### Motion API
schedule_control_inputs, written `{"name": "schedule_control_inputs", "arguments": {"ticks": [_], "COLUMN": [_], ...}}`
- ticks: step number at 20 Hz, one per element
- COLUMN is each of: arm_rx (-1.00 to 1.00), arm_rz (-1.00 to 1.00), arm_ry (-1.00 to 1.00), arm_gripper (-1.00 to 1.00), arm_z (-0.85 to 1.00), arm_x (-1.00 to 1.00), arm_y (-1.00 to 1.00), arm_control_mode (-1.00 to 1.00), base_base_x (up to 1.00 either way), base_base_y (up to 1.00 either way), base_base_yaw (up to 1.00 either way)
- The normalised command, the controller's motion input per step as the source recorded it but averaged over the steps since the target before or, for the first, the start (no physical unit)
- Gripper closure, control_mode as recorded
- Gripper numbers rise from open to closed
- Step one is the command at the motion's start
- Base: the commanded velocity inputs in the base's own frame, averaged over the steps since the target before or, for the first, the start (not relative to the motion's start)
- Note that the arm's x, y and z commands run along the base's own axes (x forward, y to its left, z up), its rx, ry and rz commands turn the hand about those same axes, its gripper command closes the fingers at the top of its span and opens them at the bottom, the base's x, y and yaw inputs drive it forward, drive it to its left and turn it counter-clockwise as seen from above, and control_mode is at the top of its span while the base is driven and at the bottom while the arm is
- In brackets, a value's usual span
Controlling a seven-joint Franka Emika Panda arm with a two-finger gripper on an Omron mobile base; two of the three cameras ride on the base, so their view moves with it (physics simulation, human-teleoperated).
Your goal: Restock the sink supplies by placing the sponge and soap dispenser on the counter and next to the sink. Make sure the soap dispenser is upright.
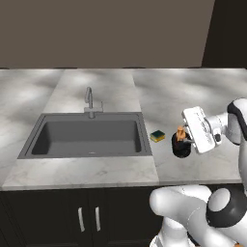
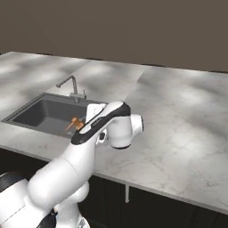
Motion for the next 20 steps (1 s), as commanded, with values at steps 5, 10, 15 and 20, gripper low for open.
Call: {"name": "schedule_control_inputs", "arguments": {"ticks": [5,10,15,20], "arm_rx": [0.14,0.12,0.03,0.0], "arm_rz": [0.08,0.08,0.04,0.01], "arm_ry": [0.09,0.04,0.01,0.0], "arm_gripper": [1.0,1.0,1.0,1.0], "arm_z": [-0.23,-0.26,-0.32,-0.19], "arm_x": [0.5,0.41,0.16,0.08], "arm_y": [-0.18,-0.07,0.0,0.0], "arm_control_mode": [-1.0,-1.0,-1.0,-1.0], "base_base_x": [0.0,0.0,0.0,0.0], "base_base_y": [0.0,0.0,0.0,0.0], "base_base_yaw": [0.0,0.0,0.0,0.0]}}
